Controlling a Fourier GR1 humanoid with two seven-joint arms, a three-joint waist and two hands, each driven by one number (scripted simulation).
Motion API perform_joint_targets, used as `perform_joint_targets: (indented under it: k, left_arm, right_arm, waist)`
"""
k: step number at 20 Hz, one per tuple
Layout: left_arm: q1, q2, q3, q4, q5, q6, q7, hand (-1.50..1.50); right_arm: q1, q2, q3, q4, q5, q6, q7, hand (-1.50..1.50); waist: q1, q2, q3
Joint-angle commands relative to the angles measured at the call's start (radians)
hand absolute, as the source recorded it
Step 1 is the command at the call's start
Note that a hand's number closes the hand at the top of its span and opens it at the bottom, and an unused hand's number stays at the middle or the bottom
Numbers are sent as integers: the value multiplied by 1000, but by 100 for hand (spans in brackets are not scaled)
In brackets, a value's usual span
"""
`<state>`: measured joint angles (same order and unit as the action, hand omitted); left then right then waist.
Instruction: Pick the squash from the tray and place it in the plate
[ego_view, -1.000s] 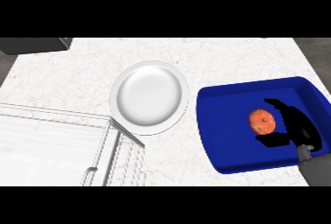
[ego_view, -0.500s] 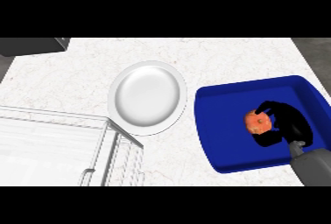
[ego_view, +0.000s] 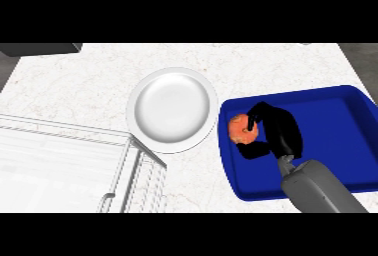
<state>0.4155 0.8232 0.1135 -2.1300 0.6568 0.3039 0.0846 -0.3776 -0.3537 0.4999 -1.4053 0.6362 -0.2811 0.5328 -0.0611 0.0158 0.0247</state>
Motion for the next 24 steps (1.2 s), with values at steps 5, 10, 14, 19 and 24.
perform_joint_targets:
  k: [5,10,14,19,24]
  left_arm:
    - [3,-27,-157,61,51,-42,83,0]
    - [-1,-30,-176,74,48,-39,95,0]
    - [1,-30,-180,72,54,-39,107,0]
    - [-2,-43,-184,88,51,-35,100,0]
    - [11,-55,-202,83,27,-21,95,0]
  right_arm:
    - [-163,315,159,-18,227,-135,178,150]
    - [-229,350,176,-8,338,-263,338,150]
    - [-252,352,198,5,393,-348,459,150]
    - [-289,353,190,1,465,-465,550,150]
    - [-307,353,165,74,571,-480,604,150]
  waist:
    - [39,19,-45]
    - [17,13,-39]
    - [19,17,-36]
    - [13,26,-33]
    - [-9,32,-34]
